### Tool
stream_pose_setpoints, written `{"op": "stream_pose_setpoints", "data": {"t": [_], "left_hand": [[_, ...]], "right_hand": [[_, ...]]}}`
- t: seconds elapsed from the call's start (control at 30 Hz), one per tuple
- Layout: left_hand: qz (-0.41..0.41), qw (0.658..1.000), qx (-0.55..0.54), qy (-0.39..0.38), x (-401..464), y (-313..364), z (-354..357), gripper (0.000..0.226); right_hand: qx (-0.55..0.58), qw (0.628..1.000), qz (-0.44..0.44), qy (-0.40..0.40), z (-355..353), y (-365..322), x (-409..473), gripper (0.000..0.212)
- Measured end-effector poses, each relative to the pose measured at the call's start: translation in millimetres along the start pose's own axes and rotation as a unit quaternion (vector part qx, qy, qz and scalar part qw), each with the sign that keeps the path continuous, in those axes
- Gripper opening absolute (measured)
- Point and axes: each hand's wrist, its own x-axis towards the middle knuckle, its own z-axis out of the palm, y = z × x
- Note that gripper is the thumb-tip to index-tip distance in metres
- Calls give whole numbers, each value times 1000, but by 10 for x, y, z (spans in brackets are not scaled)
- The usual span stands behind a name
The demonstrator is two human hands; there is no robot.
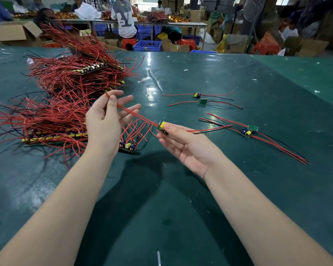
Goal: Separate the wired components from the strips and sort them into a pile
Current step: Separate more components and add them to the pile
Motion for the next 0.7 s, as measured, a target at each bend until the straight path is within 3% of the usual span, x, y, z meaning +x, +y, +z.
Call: {"op": "stream_pose_setpoints", "data": {"t": [0.2, 0.37, 0.47, 0.6, 0.7], "left_hand": [[-9, 1000, -4, 21, 22, -19, -5, 22], [-68, 996, -58, 2, 9, -6, 68, 18], [-126, 989, -64, -41, -64, -23, 172, 13], [-182, 967, 14, -176, -208, -99, 228, 17], [-186, 962, 13, -198, -256, -123, 234, 16]], "right_hand": [[-9, 1000, -15, -16, 6, 18, 2, 7], [-5, 999, -44, 7, -24, -34, 12, 11], [-7, 999, -45, 7, -26, -46, 13, 13], [-50, 997, -61, 22, -60, -50, 13, 9], [-68, 994, -71, 48, -77, -58, 15, 11]]}}
